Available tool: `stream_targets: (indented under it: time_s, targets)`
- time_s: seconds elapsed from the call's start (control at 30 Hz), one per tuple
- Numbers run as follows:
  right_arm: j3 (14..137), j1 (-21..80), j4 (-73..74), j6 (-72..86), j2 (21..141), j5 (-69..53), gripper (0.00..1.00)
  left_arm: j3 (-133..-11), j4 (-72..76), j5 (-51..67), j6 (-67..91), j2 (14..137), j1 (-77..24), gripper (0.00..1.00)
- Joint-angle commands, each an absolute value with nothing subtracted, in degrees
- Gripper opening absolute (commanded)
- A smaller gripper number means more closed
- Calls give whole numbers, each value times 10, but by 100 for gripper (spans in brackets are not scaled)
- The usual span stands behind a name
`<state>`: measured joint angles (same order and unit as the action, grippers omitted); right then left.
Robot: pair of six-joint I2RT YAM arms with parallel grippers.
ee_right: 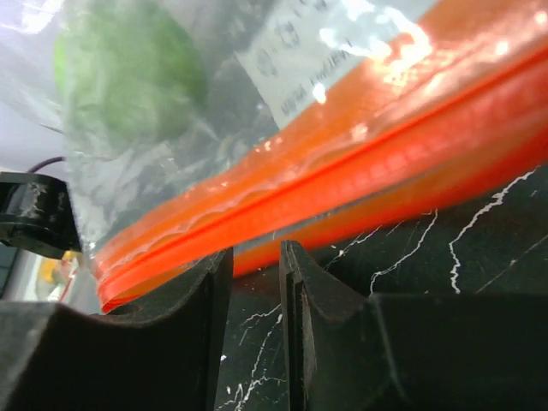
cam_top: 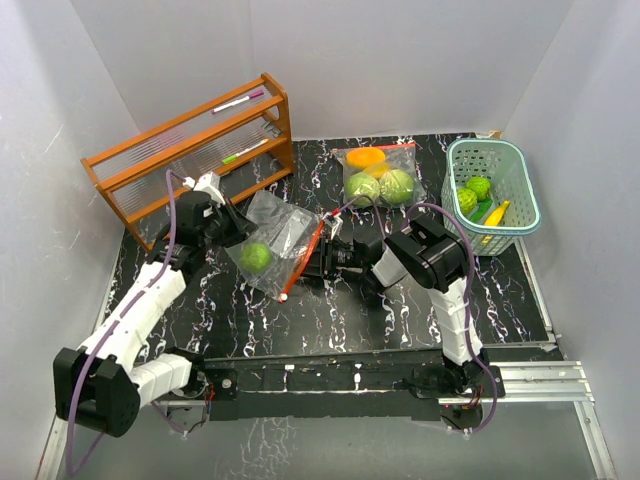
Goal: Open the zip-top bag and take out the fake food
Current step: Adjust the zipper food storage bag at the center of the board.
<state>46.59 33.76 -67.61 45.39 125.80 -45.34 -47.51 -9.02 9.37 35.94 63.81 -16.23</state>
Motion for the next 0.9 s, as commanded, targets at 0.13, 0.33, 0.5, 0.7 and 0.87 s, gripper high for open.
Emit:
stream_targets:
  time_s: [0.13,0.33,0.5,0.7,0.87]
  targets:
    - [465,342,-666,405,1228,-430,32,-483,-110,157,389,611,-167,0]
    - [457,341,-670,406,1203,-427,33,-463,-96,137,389,606,-172,0]
    - [445,342,-670,406,1173,-428,34,-442,-102,107,366,639,-172,0]
    - [465,353,-595,353,1153,-417,40,-417,-86,96,362,649,-172,0]
    - [490,376,-521,295,1166,-388,49,-412,-85,88,356,658,-173,0]
